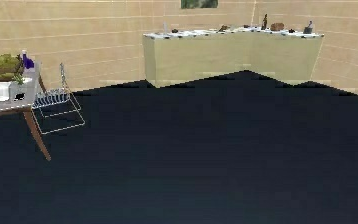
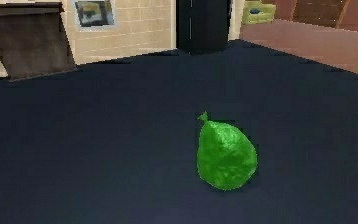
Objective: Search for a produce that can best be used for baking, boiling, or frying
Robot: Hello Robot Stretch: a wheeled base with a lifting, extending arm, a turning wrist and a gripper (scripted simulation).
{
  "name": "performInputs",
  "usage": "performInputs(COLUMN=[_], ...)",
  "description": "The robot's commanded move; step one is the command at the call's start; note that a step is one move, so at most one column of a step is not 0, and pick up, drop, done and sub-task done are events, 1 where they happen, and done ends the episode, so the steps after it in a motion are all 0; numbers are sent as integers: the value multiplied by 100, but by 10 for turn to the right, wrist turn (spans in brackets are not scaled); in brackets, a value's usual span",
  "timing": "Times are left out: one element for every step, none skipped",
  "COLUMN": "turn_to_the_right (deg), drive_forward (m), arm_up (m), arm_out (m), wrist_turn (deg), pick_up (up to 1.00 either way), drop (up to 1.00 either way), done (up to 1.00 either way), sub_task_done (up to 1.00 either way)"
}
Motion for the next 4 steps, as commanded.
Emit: performInputs(turn_to_the_right=[0,0,0,0], drive_forward=[100,100,100,10], arm_up=[0,0,0,0], arm_out=[0,0,0,0], wrist_turn=[0,0,0,0], pick_up=[0,0,0,0], drop=[0,0,0,0], done=[0,0,0,0], sub_task_done=[0,0,0,0])
